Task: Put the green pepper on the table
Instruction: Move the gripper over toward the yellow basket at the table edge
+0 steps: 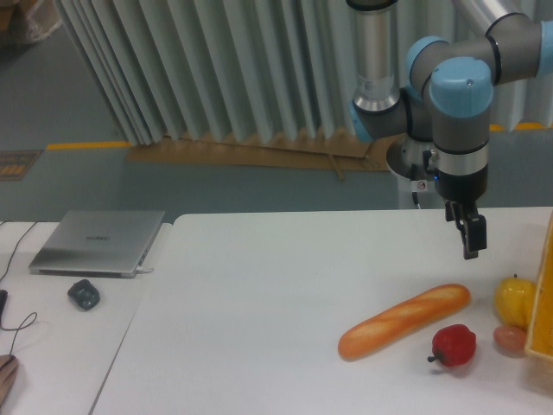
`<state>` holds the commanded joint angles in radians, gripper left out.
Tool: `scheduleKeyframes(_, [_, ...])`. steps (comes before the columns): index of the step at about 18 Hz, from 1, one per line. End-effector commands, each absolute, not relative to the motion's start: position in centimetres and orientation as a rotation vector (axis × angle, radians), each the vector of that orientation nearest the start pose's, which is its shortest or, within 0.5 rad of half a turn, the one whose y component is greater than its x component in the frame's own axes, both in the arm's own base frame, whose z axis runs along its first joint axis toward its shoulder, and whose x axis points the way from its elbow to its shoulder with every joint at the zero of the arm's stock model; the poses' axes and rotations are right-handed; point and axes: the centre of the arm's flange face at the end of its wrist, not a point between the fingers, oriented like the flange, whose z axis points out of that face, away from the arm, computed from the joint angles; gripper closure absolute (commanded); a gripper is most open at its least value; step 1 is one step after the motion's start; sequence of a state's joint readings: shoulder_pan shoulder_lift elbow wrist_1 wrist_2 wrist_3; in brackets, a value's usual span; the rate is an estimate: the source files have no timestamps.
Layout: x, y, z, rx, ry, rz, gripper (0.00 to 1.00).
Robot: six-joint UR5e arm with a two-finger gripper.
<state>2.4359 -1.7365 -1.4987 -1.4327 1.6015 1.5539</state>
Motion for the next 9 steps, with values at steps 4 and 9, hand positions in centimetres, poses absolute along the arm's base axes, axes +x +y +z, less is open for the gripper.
scheduleKeyframes(4, [-35.1, 46.0, 44.7, -3.037, 1.021, 0.107, 0.00])
scheduleKeyframes(9, [-37.1, 44.3, 43.0, -3.097, 0.750, 0.137, 0.00])
